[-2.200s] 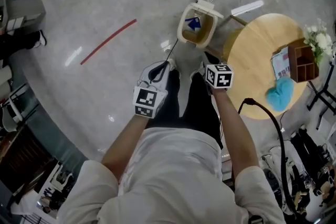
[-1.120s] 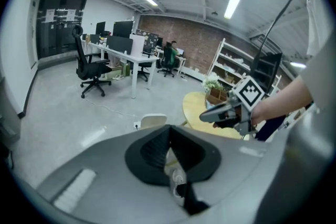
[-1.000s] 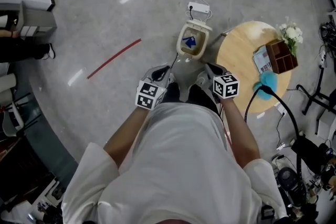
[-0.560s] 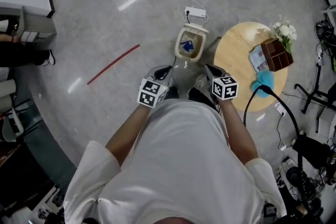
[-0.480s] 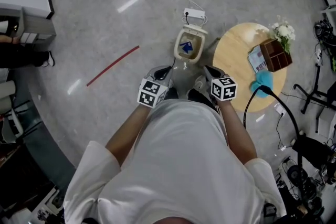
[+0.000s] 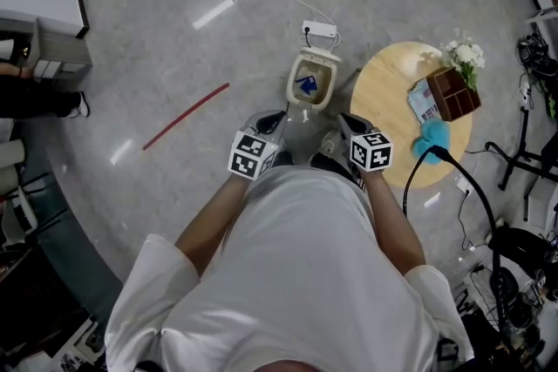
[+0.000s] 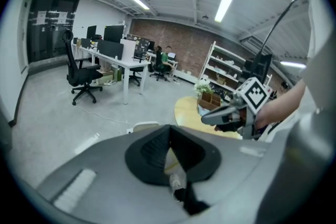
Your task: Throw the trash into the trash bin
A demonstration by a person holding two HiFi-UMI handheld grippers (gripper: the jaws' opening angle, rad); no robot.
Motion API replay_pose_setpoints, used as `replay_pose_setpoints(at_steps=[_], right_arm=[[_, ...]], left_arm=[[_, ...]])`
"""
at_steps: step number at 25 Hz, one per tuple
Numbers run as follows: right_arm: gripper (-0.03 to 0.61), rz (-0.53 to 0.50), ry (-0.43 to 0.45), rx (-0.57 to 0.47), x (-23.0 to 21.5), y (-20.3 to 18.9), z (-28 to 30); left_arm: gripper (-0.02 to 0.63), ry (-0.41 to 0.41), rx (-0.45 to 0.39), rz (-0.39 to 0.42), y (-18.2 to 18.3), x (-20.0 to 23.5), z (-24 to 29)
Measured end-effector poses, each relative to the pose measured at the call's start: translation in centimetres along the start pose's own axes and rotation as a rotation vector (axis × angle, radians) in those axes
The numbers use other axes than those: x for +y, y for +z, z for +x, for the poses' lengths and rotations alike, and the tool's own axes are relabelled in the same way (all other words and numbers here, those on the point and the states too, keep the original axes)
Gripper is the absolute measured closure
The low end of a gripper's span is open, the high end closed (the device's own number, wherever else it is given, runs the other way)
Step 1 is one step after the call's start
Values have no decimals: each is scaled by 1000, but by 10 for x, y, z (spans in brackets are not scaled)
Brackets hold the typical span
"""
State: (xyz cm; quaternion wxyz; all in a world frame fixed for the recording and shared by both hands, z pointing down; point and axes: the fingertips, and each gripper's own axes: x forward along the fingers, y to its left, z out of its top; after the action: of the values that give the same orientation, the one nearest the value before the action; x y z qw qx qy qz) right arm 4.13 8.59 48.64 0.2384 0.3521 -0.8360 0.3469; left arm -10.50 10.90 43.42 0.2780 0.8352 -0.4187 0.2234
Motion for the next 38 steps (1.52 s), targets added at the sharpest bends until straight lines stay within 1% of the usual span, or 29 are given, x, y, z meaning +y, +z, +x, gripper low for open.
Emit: replay_pose_setpoints(at_steps=[11,20,28,33,38], right_arm=[[577,6,2,-8,0,-1,-3],[575,22,-16,-23,-11,-3,-13],[575,50,-55,-49,-36,-10,-33],[575,74,-91,-60,-58,-16,-49],[575,92,-104,-68,-75,-19,-58]], left_arm=[[609,0,1,-13,1,-1,6],[611,-5,61,-18,-6,-6,15],[609,-36,83,-4,-5,-25,31],[611,-51,81,11,2,-39,40],[609,-55,80,16,6,-49,49]])
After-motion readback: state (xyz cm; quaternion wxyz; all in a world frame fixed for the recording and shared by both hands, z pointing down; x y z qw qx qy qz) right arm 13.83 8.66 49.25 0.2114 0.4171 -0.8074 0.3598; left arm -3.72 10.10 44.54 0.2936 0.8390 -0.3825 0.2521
